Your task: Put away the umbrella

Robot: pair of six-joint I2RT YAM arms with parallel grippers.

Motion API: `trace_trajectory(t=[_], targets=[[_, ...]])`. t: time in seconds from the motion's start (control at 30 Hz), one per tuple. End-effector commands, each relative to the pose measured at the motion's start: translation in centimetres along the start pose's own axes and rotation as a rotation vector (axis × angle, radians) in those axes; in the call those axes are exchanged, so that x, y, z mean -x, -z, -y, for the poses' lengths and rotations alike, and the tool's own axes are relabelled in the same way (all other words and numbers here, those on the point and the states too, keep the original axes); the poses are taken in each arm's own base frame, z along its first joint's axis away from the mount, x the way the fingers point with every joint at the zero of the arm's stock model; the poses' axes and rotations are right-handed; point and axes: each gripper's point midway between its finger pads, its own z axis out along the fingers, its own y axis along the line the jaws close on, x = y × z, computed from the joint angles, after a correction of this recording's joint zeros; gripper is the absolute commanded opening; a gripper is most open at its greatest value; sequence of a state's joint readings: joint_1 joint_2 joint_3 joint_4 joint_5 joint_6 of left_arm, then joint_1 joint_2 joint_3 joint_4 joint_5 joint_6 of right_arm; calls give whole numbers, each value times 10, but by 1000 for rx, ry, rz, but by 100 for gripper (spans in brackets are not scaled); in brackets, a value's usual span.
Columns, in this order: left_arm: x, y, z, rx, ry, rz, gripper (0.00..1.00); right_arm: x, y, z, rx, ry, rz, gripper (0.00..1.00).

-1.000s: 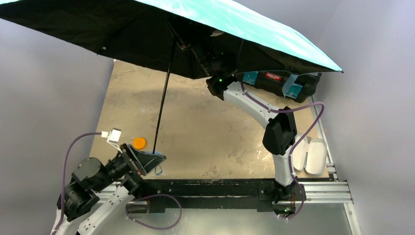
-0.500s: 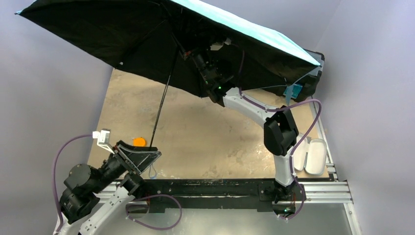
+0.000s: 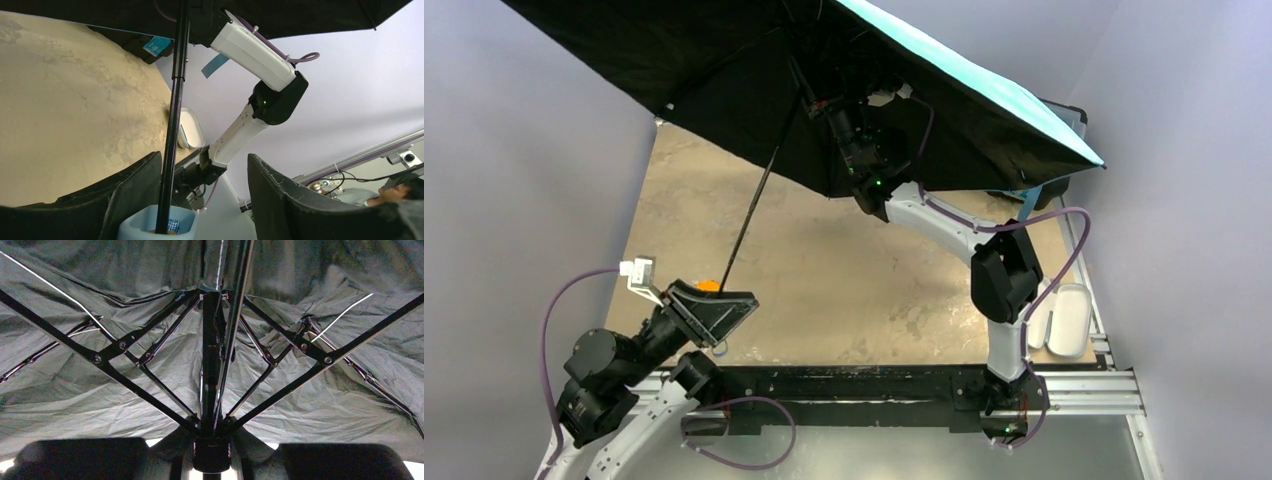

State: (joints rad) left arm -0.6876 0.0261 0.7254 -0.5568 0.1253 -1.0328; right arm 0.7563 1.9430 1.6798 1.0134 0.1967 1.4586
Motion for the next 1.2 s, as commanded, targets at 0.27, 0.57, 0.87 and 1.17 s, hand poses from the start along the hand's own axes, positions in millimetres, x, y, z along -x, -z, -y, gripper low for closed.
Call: trace_trajectory(t=[0.27,0.57,0.87,1.17], targets=[[14,-27,14,-21,25,23,0,25,4,-64,110,-5,88,0],[52,-37,45,9,-73,82,0,-26,51,-30,-2,94,-162,0],[75,-53,43,143,-227,79,0,-98,121,-19,-69,123,-443,0],[72,-82,11,257,-247,35,0,-121,151,-31,-63,138,-564,0]])
